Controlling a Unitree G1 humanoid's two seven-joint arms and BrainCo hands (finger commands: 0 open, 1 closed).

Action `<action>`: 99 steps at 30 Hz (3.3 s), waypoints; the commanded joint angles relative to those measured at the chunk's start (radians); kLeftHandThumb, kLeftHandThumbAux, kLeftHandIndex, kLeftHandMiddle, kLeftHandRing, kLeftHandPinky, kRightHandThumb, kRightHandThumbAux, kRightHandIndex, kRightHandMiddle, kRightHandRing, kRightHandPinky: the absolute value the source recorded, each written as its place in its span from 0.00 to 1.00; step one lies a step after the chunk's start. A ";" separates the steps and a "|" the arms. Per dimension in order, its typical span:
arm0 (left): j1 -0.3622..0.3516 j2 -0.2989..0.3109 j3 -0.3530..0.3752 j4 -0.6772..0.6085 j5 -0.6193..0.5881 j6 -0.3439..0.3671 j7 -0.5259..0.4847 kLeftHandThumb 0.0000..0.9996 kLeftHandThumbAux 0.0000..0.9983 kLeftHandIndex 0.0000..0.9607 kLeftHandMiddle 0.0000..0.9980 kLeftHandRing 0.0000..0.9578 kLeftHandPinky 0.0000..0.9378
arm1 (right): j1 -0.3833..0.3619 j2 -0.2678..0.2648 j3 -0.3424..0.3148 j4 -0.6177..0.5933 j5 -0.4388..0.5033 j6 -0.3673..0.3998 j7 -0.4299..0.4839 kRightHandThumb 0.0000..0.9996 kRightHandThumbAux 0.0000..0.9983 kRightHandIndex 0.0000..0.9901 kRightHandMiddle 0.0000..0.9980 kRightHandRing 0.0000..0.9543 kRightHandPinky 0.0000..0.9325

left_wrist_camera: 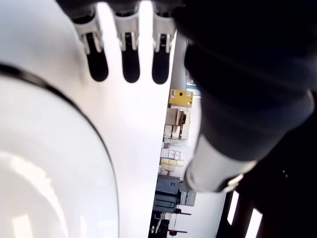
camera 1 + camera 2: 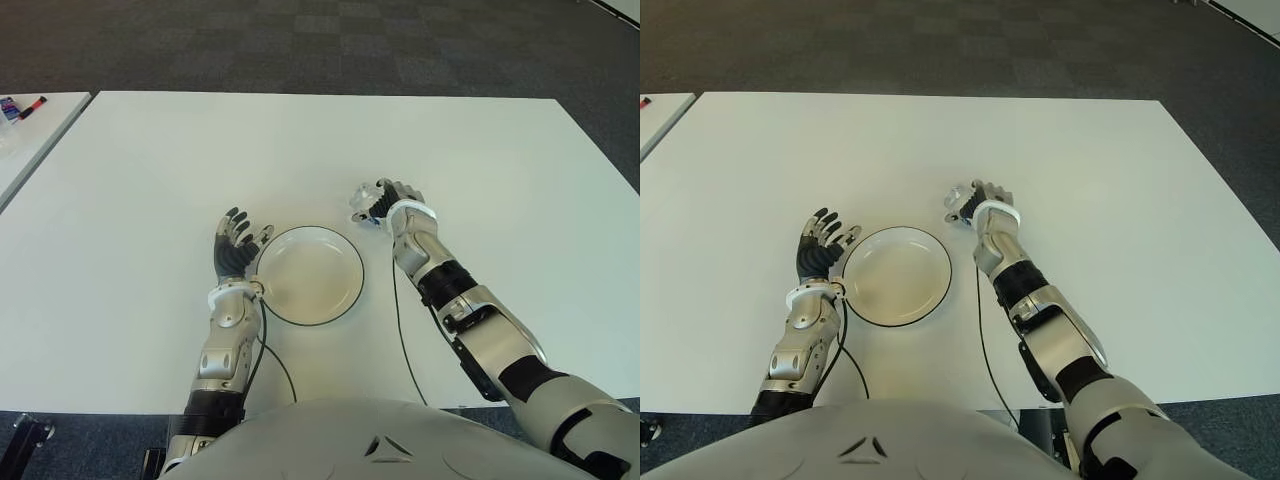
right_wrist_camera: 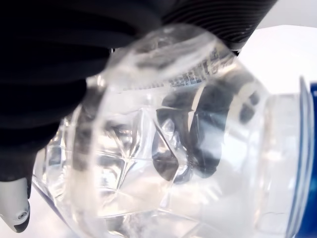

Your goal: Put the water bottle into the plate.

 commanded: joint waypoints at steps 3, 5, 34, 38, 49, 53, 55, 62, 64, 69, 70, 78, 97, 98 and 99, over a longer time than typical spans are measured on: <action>0.005 -0.105 -0.007 -0.006 -0.015 0.016 0.016 0.15 0.90 0.16 0.19 0.19 0.22 | -0.067 0.015 -0.006 0.064 0.019 -0.010 0.008 0.89 0.66 0.34 0.49 0.85 0.91; 0.005 -0.106 -0.006 -0.007 -0.017 0.017 0.017 0.16 0.89 0.16 0.20 0.19 0.23 | -0.074 0.020 -0.007 0.080 0.021 -0.013 -0.001 0.87 0.67 0.39 0.49 0.85 0.91; -0.003 -0.115 -0.002 -0.004 -0.036 0.011 0.055 0.31 0.87 0.16 0.21 0.20 0.24 | -0.082 0.044 -0.057 0.153 0.060 -0.092 -0.203 0.85 0.68 0.40 0.51 0.81 0.75; -0.005 -0.113 -0.003 -0.002 -0.035 0.008 0.057 0.32 0.87 0.15 0.21 0.20 0.25 | -0.084 0.045 -0.061 0.156 0.063 -0.092 -0.207 0.85 0.68 0.40 0.51 0.80 0.74; -0.002 -0.112 -0.008 -0.004 -0.032 0.002 0.062 0.33 0.87 0.14 0.21 0.20 0.23 | -0.078 0.041 -0.074 0.145 0.076 -0.099 -0.221 0.85 0.68 0.41 0.50 0.76 0.64; -0.002 -0.112 -0.006 -0.003 -0.034 -0.003 0.063 0.34 0.87 0.15 0.22 0.21 0.25 | -0.076 0.041 -0.081 0.145 0.080 -0.103 -0.227 0.85 0.68 0.41 0.50 0.75 0.64; -0.002 -0.113 -0.005 -0.003 -0.036 -0.005 0.063 0.36 0.87 0.15 0.23 0.22 0.26 | -0.075 0.041 -0.084 0.145 0.081 -0.107 -0.231 0.85 0.68 0.41 0.49 0.75 0.64; -0.002 -0.113 -0.005 -0.003 -0.036 -0.005 0.065 0.40 0.85 0.17 0.25 0.24 0.28 | -0.072 0.037 -0.089 0.146 0.089 -0.124 -0.240 0.85 0.68 0.42 0.49 0.73 0.65; -0.002 -0.114 -0.004 -0.004 -0.036 -0.005 0.066 0.41 0.85 0.18 0.26 0.25 0.28 | -0.071 0.036 -0.090 0.147 0.090 -0.128 -0.241 0.85 0.68 0.42 0.49 0.72 0.66; -0.003 -0.116 -0.002 -0.005 -0.040 -0.004 0.066 0.42 0.85 0.18 0.26 0.25 0.28 | -0.070 0.035 -0.096 0.153 0.095 -0.139 -0.246 0.85 0.68 0.43 0.48 0.72 0.65; -0.003 -0.116 -0.002 -0.005 -0.041 -0.004 0.066 0.43 0.85 0.18 0.27 0.25 0.28 | -0.069 0.036 -0.097 0.153 0.097 -0.141 -0.248 0.85 0.68 0.43 0.49 0.72 0.64; -0.006 -0.112 0.001 0.000 -0.048 -0.008 0.062 0.45 0.86 0.18 0.28 0.25 0.27 | -0.051 0.041 -0.117 0.141 0.111 -0.176 -0.297 0.85 0.68 0.42 0.49 0.73 0.59; -0.021 -0.105 0.006 0.024 -0.056 -0.019 0.050 0.43 0.86 0.17 0.24 0.23 0.25 | 0.219 -0.009 -0.146 -0.470 0.089 -0.101 -0.199 0.85 0.68 0.40 0.52 0.86 0.87; -0.023 -0.104 0.007 0.027 -0.056 -0.019 0.049 0.43 0.87 0.17 0.24 0.23 0.25 | 0.238 -0.007 -0.145 -0.514 0.085 -0.089 -0.189 0.85 0.68 0.40 0.53 0.86 0.87; -0.024 -0.104 0.007 0.028 -0.057 -0.020 0.049 0.43 0.87 0.16 0.24 0.22 0.25 | 0.251 -0.006 -0.145 -0.546 0.083 -0.080 -0.180 0.85 0.68 0.40 0.53 0.87 0.89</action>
